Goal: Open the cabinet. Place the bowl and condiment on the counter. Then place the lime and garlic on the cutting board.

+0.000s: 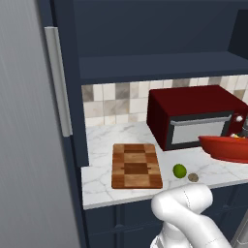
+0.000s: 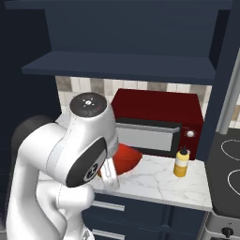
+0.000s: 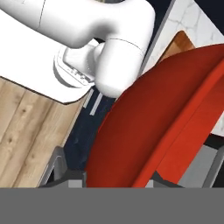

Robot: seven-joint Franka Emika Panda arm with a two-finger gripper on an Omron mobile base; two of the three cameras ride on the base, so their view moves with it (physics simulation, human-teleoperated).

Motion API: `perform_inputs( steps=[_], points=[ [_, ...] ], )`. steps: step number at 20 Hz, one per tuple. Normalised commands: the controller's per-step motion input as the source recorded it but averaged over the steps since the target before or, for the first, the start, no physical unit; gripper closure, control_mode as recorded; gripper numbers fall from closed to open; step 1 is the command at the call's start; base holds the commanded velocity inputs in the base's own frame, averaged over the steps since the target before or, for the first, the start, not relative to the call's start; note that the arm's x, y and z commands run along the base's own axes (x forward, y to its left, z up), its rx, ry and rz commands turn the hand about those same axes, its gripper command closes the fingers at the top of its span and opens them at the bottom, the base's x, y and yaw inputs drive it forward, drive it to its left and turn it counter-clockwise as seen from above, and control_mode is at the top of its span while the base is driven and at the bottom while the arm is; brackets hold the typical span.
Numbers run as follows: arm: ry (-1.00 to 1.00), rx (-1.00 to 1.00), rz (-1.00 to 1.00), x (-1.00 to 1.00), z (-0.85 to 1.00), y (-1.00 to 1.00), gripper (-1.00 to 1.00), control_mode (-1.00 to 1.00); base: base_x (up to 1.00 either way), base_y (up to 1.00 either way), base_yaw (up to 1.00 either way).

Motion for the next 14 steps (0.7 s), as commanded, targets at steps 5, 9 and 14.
perform_inputs(
  steps=[5, 9, 14],
  points=[
    [-0.08, 0.02, 0.00, 0.31, -0.17, 0.00, 1.00, -1.00, 0.00, 0.00, 0.00],
    [-0.06, 0.00, 0.01, 0.22, -0.35, 0.00, 1.00, -1.00, 0.00, 0.00, 0.00],
    [-0.06, 0.00, 0.01, 0.17, -0.22, -0.04, 1.00, -1.00, 0.00, 0.00, 0.00]
  ],
)
